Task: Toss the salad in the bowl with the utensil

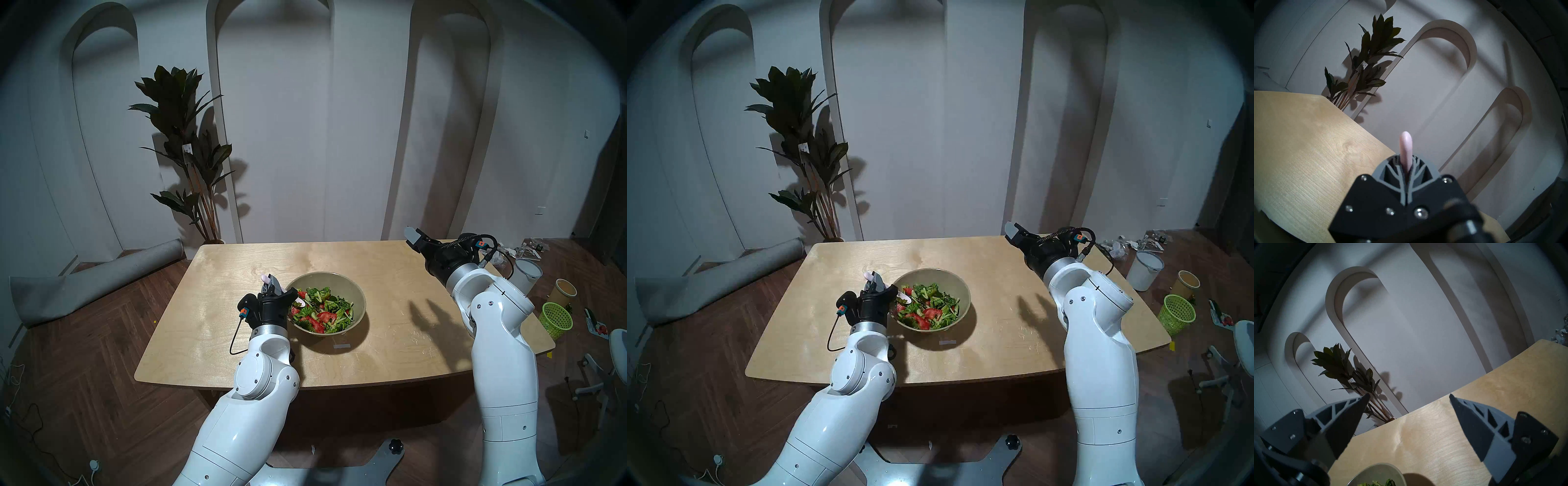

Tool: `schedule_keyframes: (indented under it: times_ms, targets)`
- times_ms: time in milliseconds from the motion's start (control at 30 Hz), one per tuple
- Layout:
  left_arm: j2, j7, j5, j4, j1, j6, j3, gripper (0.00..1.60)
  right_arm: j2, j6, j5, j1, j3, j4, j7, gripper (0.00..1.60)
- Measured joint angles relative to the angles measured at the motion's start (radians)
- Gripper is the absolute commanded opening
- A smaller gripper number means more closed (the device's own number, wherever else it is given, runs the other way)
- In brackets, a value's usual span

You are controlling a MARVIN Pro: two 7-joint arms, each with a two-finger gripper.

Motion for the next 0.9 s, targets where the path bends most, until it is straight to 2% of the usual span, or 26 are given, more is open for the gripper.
schedule_keyframes:
  times_ms: [733,767,800,833,900]
  targets:
    - [-0.005,0.013,0.018,0.014,0.009,-0.001,0.027,0.00,-0.011,-0.001,0.002,0.000,0.000,-0.005,-0.009,1.60]
    - [-0.005,0.014,0.018,0.014,0.009,-0.001,0.027,0.01,-0.011,-0.001,0.002,0.000,0.000,-0.005,-0.009,1.60]
    - [-0.005,0.014,0.018,0.014,0.009,-0.001,0.027,0.19,-0.011,-0.001,0.002,0.000,0.000,-0.005,-0.009,1.60]
    - [-0.004,0.014,0.018,0.014,0.009,-0.001,0.027,0.24,-0.011,-0.001,0.002,0.000,0.000,-0.005,-0.008,1.60]
    - [-0.003,0.014,0.018,0.014,0.009,0.000,0.027,0.22,-0.012,-0.001,0.002,0.000,0.000,-0.005,-0.008,1.60]
